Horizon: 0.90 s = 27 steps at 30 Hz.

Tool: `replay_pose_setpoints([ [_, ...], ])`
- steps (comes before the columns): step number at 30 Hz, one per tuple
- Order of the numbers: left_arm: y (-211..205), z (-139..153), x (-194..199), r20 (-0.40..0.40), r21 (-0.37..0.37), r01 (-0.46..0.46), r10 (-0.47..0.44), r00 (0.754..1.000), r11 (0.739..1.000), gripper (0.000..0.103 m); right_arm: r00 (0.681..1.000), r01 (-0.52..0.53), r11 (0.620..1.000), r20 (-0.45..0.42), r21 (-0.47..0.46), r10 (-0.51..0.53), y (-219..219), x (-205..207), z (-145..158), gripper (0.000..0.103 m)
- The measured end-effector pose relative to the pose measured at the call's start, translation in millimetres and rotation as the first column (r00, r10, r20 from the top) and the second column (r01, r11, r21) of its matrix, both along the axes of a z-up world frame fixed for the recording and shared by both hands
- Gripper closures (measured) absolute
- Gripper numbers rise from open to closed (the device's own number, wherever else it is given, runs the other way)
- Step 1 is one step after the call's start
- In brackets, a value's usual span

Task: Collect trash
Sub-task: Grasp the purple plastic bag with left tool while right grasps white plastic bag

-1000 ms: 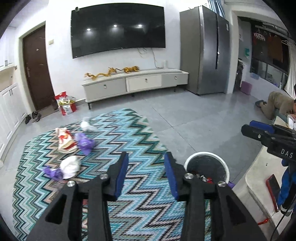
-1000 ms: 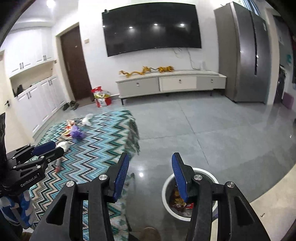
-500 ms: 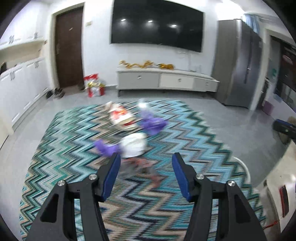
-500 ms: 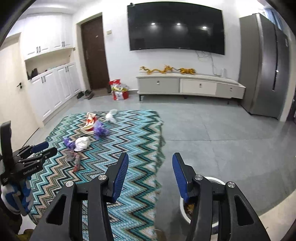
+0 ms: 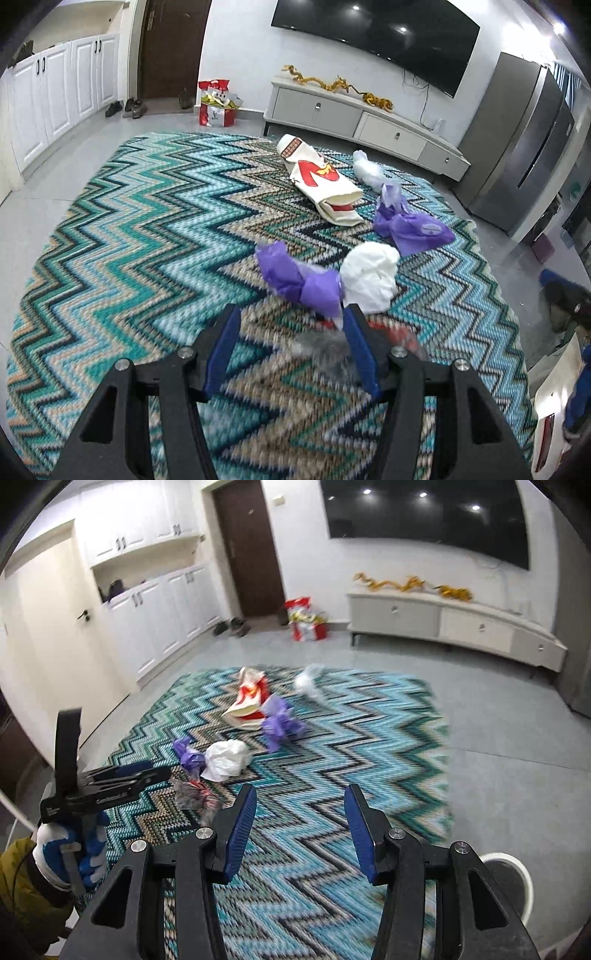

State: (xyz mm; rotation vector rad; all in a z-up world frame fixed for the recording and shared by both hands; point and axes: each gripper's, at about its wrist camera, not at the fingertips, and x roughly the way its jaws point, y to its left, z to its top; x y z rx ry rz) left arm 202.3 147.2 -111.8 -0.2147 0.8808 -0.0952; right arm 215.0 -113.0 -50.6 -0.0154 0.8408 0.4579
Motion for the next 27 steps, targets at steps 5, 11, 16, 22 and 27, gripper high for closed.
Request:
replay_pose_setpoints([
  [5,-3,-12,28,-0.031,-0.027,0.015,-0.016,0.999,1.000,0.047,0.996,-0.066,0.997,-0.062,0.034,0.068,35,32,-24,0.054],
  [11,-3,-20,38,-0.023,-0.066,0.052,-0.053,0.998,0.996,0.068,0.983,-0.125,0.989,-0.125,0.077,0.134,74,62,-55,0.054],
  [16,-3,-20,36,0.000,-0.076,0.070,-0.070,0.998,0.995,0.077,0.975,-0.152,0.984,-0.151,0.094,0.165,96,79,-72,0.054],
  [22,4,-13,26,0.021,-0.070,0.065,-0.063,0.998,0.995,0.103,0.971,-0.144,0.986,-0.179,0.085,0.157,109,91,-87,0.059],
  [27,9,-4,10,0.042,-0.029,0.042,-0.041,0.998,0.999,0.103,0.970,-0.169,0.982,-0.160,0.086,0.181,112,84,-83,0.084],
])
